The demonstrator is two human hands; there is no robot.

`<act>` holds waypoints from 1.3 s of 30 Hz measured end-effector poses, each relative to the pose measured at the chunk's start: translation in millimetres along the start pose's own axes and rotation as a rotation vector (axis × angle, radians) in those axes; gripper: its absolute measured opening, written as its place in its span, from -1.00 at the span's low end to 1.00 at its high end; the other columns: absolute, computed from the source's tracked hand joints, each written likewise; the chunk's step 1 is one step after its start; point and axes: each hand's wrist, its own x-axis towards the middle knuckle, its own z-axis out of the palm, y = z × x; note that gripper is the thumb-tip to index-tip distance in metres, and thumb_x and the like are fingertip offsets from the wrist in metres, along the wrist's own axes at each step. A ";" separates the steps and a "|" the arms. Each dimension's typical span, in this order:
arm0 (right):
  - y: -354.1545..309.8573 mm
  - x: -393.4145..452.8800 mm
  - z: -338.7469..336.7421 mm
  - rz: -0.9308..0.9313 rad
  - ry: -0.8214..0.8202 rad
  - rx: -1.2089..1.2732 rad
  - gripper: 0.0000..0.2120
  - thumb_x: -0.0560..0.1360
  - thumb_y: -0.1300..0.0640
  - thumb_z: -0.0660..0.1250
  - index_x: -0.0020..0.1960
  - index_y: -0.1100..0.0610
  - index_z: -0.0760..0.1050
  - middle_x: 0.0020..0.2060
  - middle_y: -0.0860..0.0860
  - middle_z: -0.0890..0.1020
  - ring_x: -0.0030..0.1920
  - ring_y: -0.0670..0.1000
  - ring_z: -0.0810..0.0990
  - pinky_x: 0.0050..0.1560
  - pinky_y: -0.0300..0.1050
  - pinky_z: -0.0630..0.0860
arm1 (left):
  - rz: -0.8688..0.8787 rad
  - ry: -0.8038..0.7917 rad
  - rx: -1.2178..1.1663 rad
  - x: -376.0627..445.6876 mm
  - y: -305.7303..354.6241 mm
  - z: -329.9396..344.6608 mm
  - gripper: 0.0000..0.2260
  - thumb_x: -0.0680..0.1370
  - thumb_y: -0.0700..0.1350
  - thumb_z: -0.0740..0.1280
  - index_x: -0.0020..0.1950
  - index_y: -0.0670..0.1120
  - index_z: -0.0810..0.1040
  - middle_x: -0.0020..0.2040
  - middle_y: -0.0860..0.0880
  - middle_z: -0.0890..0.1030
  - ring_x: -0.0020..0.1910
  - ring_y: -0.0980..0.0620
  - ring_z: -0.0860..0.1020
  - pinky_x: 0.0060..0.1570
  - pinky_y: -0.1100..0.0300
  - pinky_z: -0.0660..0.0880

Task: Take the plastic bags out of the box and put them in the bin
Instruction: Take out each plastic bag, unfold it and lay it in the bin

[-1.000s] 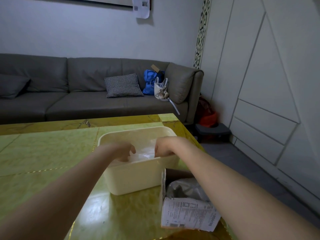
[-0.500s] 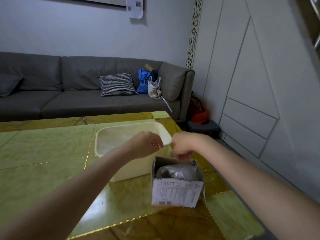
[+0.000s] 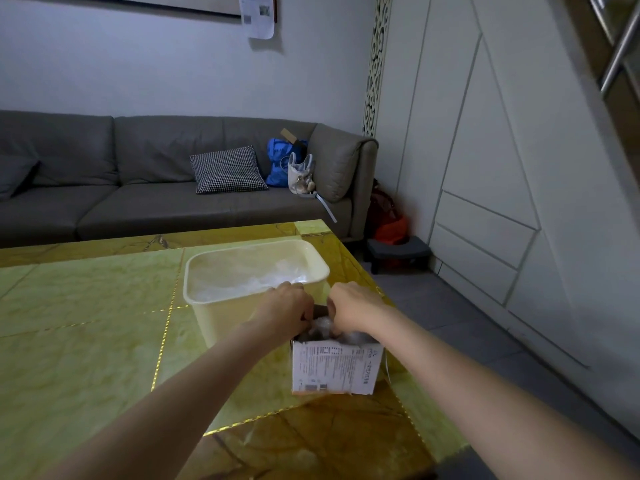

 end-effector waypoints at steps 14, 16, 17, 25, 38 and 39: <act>0.1 0.0 -20.7 -0.012 -0.099 0.603 -0.84 0.44 0.28 0.43 -0.18 0.13 0.45 -0.35 0.01 0.54 -0.44 -0.11 0.48 -0.42 -0.29 0.40 | -0.028 -0.023 -0.429 -9.6 -4.2 -9.2 -0.81 0.42 -0.20 0.42 0.00 -0.15 0.52 -0.06 -0.05 0.60 -0.12 0.00 0.54 -0.09 0.21 0.49; 0.8 -0.8 -21.6 0.001 -0.071 0.584 -0.91 0.46 0.25 0.40 -0.10 0.16 0.49 -0.31 0.02 0.54 -0.37 -0.08 0.49 -0.38 -0.26 0.41 | -0.041 -0.046 -0.471 -10.4 -5.6 -9.8 -0.81 0.41 -0.21 0.43 -0.08 -0.06 0.45 -0.13 0.00 0.54 -0.16 0.03 0.49 -0.14 0.20 0.48; 1.4 -1.2 -22.4 0.006 -0.058 0.544 -0.89 0.47 0.21 0.39 -0.03 0.19 0.51 -0.26 0.03 0.53 -0.28 -0.04 0.50 -0.34 -0.24 0.42 | -0.047 -0.057 -0.482 -10.7 -5.8 -9.7 -0.78 0.41 -0.20 0.43 -0.12 -0.02 0.41 -0.15 0.02 0.52 -0.18 0.03 0.47 -0.19 0.23 0.47; -2.2 2.0 -17.3 -0.003 -0.068 0.396 -0.79 0.45 0.08 0.42 -0.10 0.16 0.43 -0.24 0.06 0.49 -0.19 0.03 0.48 -0.24 -0.15 0.40 | -0.047 -0.086 -0.606 -15.9 -2.2 -9.8 -0.63 0.41 -0.19 0.45 0.11 -0.04 0.37 0.00 -0.01 0.50 -0.09 0.04 0.49 -0.16 0.26 0.52; -2.3 6.4 -30.7 -0.197 0.037 0.853 -0.77 0.45 0.37 0.37 -0.25 0.10 0.42 -0.35 -0.03 0.42 -0.34 -0.13 0.40 -0.39 -0.36 0.36 | -0.234 -0.063 -0.904 -16.9 2.1 -8.5 -0.85 0.47 -0.20 0.39 0.01 -0.19 0.57 -0.06 -0.16 0.63 -0.03 -0.13 0.60 0.02 0.04 0.52; -4.0 7.4 -31.2 -0.216 0.061 0.879 -0.77 0.44 0.39 0.36 -0.25 0.11 0.42 -0.33 0.00 0.42 -0.32 -0.11 0.41 -0.35 -0.35 0.40 | -0.242 -0.071 -0.870 -16.5 2.3 -6.6 -0.86 0.47 -0.17 0.39 -0.01 -0.18 0.57 -0.09 -0.14 0.63 -0.07 -0.10 0.60 -0.02 0.07 0.52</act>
